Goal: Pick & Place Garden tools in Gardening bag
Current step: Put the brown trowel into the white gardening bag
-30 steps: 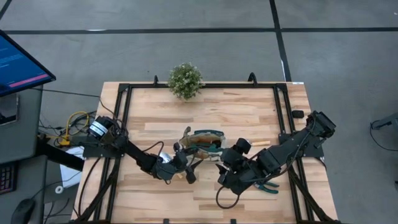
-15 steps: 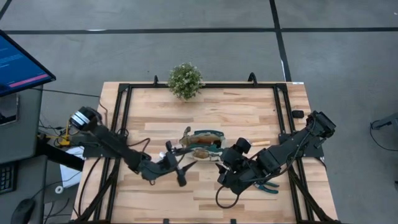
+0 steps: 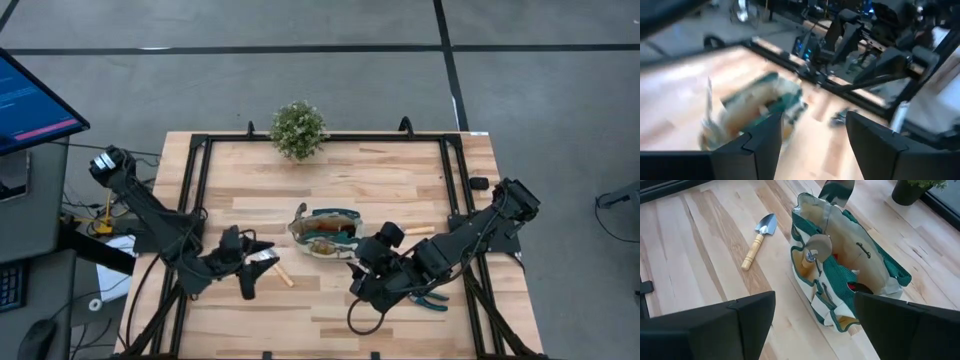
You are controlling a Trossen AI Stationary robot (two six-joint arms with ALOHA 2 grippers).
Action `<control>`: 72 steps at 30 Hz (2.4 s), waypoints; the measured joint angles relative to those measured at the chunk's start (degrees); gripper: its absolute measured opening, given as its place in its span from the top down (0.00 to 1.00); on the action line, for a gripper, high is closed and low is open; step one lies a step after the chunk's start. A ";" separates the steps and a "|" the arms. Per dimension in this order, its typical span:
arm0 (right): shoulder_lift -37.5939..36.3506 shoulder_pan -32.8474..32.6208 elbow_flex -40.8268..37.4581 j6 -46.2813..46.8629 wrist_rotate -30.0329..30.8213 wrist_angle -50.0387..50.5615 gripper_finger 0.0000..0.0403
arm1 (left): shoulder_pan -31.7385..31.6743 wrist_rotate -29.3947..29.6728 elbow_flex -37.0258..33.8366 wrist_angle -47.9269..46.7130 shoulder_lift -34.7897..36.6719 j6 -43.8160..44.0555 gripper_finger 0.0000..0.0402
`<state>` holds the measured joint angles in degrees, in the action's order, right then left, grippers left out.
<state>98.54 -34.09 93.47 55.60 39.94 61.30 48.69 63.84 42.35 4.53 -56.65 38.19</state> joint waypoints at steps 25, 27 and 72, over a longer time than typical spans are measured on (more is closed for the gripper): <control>0.00 2.50 0.00 0.91 -3.04 0.25 0.34 | -5.36 -37.99 -0.02 -38.42 0.36 78.08 0.72; 0.00 2.68 0.00 0.93 -3.02 0.55 0.34 | -6.74 -40.10 -0.02 -38.55 -0.78 78.30 0.72; 0.02 4.01 -0.02 1.04 -2.59 10.51 0.34 | -22.97 -54.31 0.02 -26.27 -21.23 91.36 0.41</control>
<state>98.56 -30.08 93.45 56.64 37.35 71.81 25.72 9.53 42.37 -21.74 -77.88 129.56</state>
